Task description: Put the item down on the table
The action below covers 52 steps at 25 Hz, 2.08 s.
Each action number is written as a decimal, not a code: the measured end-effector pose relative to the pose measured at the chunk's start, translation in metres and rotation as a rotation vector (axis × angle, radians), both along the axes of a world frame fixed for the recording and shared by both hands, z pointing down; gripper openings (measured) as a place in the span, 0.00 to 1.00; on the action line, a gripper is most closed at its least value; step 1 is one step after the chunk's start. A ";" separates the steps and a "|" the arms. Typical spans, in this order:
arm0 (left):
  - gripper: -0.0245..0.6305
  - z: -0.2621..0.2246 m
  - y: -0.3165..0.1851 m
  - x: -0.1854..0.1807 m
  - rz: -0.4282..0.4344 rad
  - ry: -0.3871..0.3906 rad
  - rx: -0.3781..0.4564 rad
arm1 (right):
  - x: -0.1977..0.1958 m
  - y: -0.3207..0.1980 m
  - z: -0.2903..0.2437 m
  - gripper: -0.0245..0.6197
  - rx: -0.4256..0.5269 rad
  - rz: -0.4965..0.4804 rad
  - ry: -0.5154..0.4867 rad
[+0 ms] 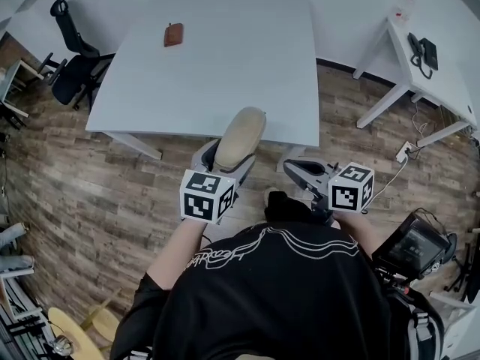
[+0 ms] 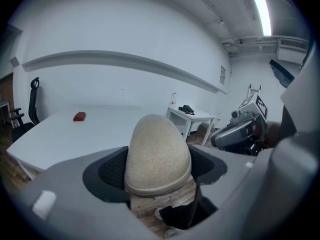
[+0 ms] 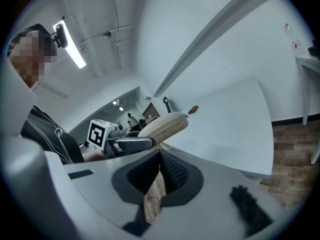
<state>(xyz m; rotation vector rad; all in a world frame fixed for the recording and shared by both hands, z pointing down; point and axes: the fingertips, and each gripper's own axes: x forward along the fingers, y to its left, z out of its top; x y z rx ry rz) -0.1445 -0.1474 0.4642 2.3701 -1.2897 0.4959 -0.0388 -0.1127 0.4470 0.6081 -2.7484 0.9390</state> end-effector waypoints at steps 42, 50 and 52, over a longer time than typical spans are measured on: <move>0.60 0.155 -0.210 -0.004 -0.007 -0.315 -0.152 | 0.008 -0.153 0.046 0.05 -0.111 0.018 -0.014; 0.61 0.176 -0.203 -0.003 0.004 -0.349 -0.176 | 0.017 -0.145 0.058 0.05 -0.140 0.034 -0.014; 0.61 0.176 -0.203 -0.003 0.006 -0.352 -0.168 | 0.016 -0.146 0.060 0.05 -0.144 0.035 -0.013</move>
